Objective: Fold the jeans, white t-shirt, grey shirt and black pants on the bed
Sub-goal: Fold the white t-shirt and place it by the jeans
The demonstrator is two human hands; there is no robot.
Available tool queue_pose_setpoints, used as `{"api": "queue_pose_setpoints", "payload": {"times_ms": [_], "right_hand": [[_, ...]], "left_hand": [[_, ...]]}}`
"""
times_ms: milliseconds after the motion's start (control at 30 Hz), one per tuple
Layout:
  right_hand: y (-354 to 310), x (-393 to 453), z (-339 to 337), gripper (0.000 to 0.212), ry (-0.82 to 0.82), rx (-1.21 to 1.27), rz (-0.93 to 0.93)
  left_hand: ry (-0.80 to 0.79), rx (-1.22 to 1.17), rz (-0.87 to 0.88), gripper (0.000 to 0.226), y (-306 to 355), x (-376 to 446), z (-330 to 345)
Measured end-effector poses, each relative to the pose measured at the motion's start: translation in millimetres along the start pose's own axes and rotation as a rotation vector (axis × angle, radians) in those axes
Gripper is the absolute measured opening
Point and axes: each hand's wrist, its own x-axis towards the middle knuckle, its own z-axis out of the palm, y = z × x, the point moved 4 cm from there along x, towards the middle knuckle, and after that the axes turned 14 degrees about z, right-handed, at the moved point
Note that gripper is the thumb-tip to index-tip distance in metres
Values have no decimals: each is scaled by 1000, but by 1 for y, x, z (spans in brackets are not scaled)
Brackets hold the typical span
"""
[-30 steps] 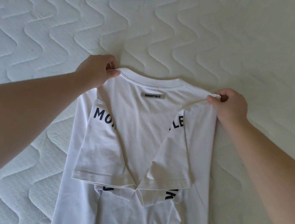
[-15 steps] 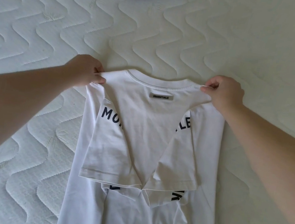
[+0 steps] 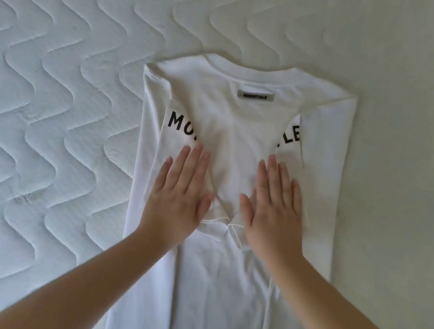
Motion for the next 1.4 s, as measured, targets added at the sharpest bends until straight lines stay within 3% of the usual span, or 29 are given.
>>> {"api": "queue_pose_setpoints", "payload": {"times_ms": [200, 400, 500, 600, 667, 767, 1000, 1200, 1400], "right_hand": [[10, -23, 17, 61, -40, -93, 12], [28, -81, 13, 61, -102, -126, -74], [48, -115, 2, 61, -90, -24, 73], [80, -160, -4, 62, -100, 39, 301], [88, -195, 3, 63, -199, -17, 245], [86, -251, 21, 64, -323, -97, 65], [77, -330, 26, 68, -470, -43, 97], [78, -362, 4, 47, -531, 141, 174], [91, -380, -12, 36, -539, -2, -90]], "left_hand": [[-73, 62, -17, 59, 15, -30, 18], [-206, -19, 67, 60, 55, -74, 16], [-175, -89, 14, 59, 71, -105, 4], [-180, -164, -164, 63, 80, -153, -3], [-244, -194, -220, 65, 90, -185, -1], [-337, -195, -173, 67, 114, -225, 3], [-468, -372, -150, 66, 172, -290, -5], [-485, -689, -182, 61, 191, -325, -30], [-770, -729, -69, 55, 186, -341, -47]]}}
